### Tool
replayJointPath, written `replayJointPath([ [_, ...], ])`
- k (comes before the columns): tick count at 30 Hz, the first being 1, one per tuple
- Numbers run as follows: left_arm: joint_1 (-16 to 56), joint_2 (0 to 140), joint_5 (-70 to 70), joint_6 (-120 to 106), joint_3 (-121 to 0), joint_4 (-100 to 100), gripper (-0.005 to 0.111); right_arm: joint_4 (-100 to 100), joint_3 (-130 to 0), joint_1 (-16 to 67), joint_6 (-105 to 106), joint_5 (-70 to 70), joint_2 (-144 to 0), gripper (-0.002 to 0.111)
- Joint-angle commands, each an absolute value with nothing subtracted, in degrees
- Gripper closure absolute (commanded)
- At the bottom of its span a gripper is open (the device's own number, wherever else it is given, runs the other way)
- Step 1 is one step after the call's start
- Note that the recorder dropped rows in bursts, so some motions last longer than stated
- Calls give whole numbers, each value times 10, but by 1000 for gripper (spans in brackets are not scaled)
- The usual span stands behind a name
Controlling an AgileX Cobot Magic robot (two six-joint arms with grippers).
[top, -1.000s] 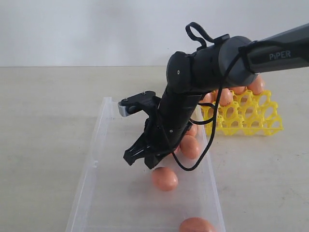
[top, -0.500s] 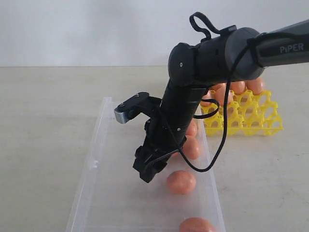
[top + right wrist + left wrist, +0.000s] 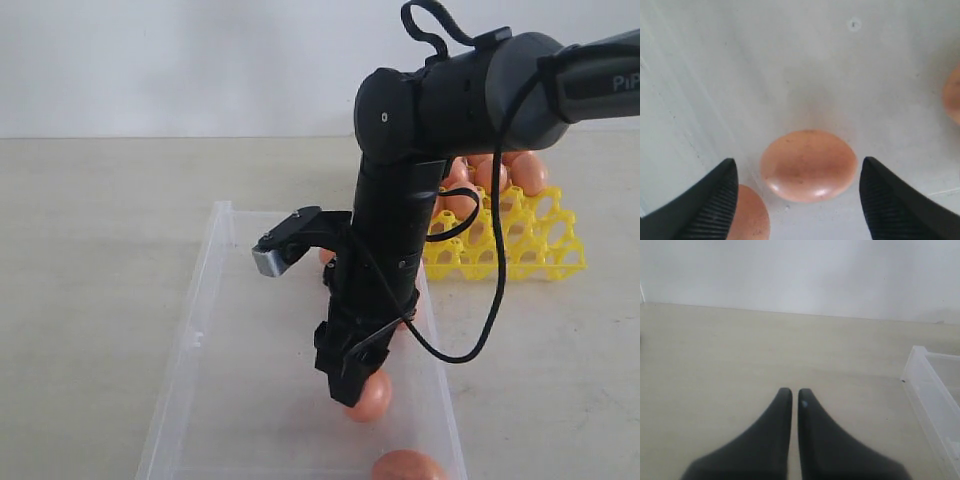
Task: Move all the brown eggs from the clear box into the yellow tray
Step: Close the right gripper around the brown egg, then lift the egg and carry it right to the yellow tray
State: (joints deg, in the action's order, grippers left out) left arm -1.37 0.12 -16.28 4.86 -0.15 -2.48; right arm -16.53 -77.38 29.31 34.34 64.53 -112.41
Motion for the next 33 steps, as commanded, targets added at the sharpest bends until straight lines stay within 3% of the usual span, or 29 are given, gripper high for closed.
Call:
replayJointPath([
  [1,-16,0,-159,47,0,-23,103,-160,-773,292,274,659,-1116,48],
  [6,-16,0,-159,47,0,-23,103,-160,-773,292,208,663,-1116,48],
  [12,-16,0,-159,47,0,-23,103,-171,-773,292,317,636,-1116,48],
  [33,-16,0,-159,47,0,-23,103,-203,-773,292,263,660,-1189,48],
])
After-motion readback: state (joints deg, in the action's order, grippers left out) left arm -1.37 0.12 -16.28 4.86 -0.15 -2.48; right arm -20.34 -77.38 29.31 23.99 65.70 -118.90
